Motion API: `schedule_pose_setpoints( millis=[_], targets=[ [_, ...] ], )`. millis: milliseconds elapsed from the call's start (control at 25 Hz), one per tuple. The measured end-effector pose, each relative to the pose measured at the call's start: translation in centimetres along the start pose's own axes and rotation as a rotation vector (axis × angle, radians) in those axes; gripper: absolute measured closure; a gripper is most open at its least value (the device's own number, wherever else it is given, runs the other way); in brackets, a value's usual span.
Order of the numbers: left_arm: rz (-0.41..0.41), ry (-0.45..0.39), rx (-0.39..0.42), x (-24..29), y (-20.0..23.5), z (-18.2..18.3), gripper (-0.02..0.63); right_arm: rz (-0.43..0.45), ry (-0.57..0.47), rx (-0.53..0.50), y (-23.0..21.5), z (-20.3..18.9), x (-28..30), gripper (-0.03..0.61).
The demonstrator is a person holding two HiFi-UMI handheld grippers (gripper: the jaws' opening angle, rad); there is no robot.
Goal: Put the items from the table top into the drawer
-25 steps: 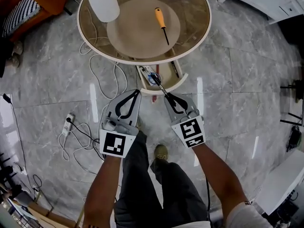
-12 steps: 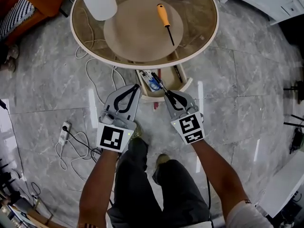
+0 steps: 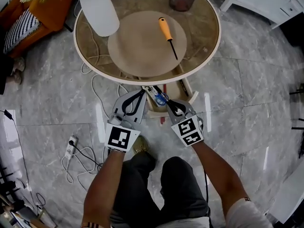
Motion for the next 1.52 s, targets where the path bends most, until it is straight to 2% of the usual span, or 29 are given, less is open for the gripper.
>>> schedule_pose_setpoints(
  millis=[240, 520, 680, 1040, 1520],
  targets=[
    [-0.017, -0.054, 0.082, 0.9, 0.9, -1.1, 0.614, 0.012, -0.002, -0.033, -0.2, -2.2, 3.2, 0.534],
    [-0.083, -0.050, 0.146, 1.0, -0.4, -2.6, 0.614, 0.020, -0.008, -0.060, 0.0, -4.3, 5.4, 0.534],
    [-0.101, -0.040, 0.122, 1.2, -0.8, -3.8, 0.614, 0.044, 0.019, -0.079, 0.1, -5.3, 6.5, 0.534],
    [-0.048, -0.076, 0.014, 1.4, 0.9, -4.6, 0.614, 0.133, 0.132, -0.105, -0.8, -5.3, 9.8, 0.534],
    [-0.068, -0.088, 0.036, 0.4, 1.3, -4.7, 0.614, 0.193, 0.347, -0.079, -1.8, -6.2, 13.5, 0.532]
  ],
)
Point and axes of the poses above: the fingertips, and each gripper's own axes: x forward along the fingers, y to its left, z out of its top, the point moved 9 cm from there along -x, backward along the fingers, and after that the axes turned 5 degrees about -x, right-handed, at the moved point
